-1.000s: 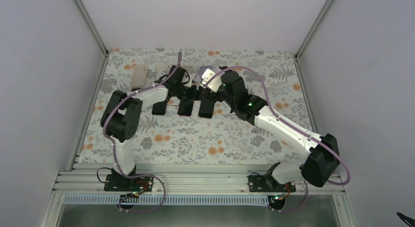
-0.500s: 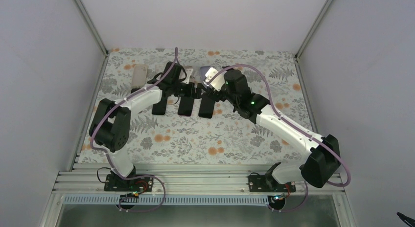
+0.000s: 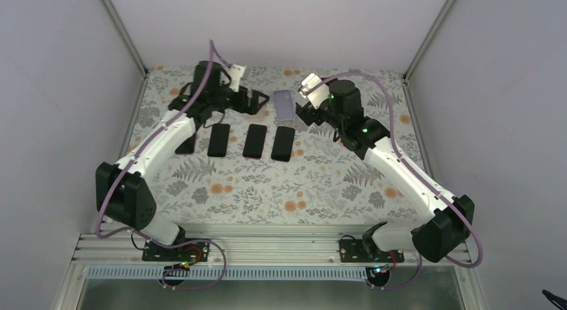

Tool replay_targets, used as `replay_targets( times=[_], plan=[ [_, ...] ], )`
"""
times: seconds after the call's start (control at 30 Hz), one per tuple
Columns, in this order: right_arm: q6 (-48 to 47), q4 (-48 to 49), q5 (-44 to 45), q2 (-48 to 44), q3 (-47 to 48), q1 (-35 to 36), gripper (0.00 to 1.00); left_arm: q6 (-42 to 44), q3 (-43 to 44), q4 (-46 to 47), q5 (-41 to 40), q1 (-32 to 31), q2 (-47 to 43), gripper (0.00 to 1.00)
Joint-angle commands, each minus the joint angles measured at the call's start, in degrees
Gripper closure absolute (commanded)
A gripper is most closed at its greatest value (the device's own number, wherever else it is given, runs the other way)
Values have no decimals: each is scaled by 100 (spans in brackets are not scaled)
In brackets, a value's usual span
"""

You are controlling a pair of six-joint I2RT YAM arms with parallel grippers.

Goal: Take the phone out of the phone case
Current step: Reset both arms

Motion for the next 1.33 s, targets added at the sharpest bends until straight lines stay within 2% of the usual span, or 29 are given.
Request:
replay_targets(
  times=[0.0, 0.23, 0.43, 0.63, 0.77, 0.93, 1.1, 1.3],
  plan=[
    [446, -248, -593, -182, 356, -401, 1, 304, 273, -253, 289, 754, -362, 0],
    [868, -422, -1183, -150, 717, -1038, 1, 203, 608, -665, 598, 2106, -408, 0],
    [1336, -559, -2078, 122, 967, -1862, 1, 119, 501, -1138, 1646, 3679, 197, 0],
    [1841, -580, -3262, 442, 866, -2788, 1, 647, 78, -1127, 1498, 4518, 385, 0],
    [2113, -519, -3871, 721, 760, -3532, 1, 1065, -299, -937, 1039, 4650, 113, 0],
    [2238, -348, -4251, 1021, 483, -4135, 1, 1426, -710, -711, 604, 4651, -134, 0],
    [2227, -183, -4411, 1074, 118, -4481, 1, 1507, -894, -550, 470, 4642, -190, 0],
    [2217, -147, -4463, 931, -48, -4577, 1, 1454, -866, -455, 215, 4502, -247, 0]
  ],
)
